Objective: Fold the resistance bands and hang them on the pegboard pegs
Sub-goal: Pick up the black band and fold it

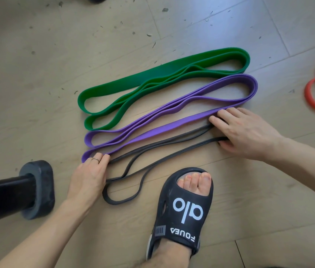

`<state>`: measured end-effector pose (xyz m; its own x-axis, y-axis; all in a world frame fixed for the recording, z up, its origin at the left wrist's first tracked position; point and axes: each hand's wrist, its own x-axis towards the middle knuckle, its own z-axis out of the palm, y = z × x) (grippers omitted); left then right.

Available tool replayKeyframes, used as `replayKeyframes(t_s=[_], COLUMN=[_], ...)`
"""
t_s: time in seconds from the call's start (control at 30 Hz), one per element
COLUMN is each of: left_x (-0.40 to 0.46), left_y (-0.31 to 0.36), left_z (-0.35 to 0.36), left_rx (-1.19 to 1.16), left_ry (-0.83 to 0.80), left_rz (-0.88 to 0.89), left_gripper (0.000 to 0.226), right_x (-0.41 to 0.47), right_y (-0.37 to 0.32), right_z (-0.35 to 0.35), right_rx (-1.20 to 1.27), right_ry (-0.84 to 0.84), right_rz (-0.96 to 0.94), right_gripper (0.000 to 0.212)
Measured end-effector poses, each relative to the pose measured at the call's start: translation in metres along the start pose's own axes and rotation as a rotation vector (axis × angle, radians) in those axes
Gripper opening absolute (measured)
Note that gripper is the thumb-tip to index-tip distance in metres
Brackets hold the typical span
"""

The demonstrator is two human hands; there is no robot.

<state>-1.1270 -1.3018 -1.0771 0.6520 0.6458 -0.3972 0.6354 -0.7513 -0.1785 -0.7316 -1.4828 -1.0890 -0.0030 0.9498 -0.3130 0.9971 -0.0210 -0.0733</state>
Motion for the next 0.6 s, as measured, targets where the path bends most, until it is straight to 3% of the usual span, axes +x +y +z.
replayKeyframes(t_s=[0.1, 0.27, 0.6], left_x=[-0.001, -0.009, -0.003], left_y=[0.002, 0.019, 0.072], left_z=[0.0, -0.009, -0.008], left_rx=[0.004, -0.002, -0.022], left_ry=[0.065, 0.149, -0.015], left_rz=[0.011, 0.081, 0.213], left_gripper=[0.011, 0.041, 0.081], right_x=[-0.001, -0.003, -0.005], right_y=[0.002, 0.006, 0.006], right_z=[-0.001, -0.001, -0.001], right_rx=[0.006, 0.01, -0.015], right_ry=[0.017, 0.041, 0.024], right_rz=[0.001, -0.023, -0.008], right_gripper=[0.048, 0.046, 0.085])
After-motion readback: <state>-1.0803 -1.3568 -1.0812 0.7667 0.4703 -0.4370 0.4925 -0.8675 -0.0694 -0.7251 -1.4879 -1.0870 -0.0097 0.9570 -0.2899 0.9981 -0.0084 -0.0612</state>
